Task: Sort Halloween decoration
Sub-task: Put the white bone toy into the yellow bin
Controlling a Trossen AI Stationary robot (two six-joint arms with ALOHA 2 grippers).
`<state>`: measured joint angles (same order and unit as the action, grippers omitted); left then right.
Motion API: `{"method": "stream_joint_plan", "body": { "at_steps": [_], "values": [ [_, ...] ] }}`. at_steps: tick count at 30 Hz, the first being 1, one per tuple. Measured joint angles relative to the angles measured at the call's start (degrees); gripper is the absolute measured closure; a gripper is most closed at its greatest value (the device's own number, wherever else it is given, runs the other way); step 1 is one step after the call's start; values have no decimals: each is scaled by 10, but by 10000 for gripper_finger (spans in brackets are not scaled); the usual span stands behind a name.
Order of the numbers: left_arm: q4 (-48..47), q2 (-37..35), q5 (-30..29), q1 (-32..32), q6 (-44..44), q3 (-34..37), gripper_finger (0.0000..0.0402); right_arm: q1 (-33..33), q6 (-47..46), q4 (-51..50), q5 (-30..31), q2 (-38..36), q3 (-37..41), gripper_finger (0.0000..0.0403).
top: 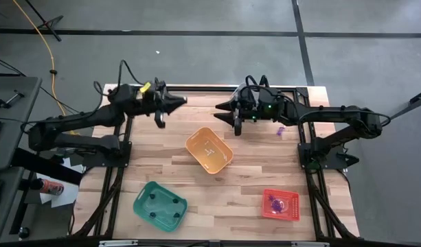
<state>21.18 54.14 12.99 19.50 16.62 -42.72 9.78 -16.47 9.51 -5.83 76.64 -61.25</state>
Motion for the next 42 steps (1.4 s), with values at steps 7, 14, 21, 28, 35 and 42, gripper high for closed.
{"method": "stream_joint_plan", "body": {
  "at_steps": [7,14,21,28,35,42],
  "values": [
    [30,33,-5,-73,-48,0,401,0,0,15,-15,0,0,213],
    [31,46,-16,-77,-47,0,402,0,0,15,-15,0,0,213],
    [30,46,-16,-77,-43,0,402,0,0,10,-15,0,0,213],
    [-51,75,-19,-78,-67,-22,402,2,18,4,-14,-9,0,213],
    [-317,201,-19,-100,-249,-169,402,27,20,-10,-14,-43,0,213],
    [-438,349,-62,-121,-401,-246,402,50,20,-34,-13,-74,0,213]
  ]
}}
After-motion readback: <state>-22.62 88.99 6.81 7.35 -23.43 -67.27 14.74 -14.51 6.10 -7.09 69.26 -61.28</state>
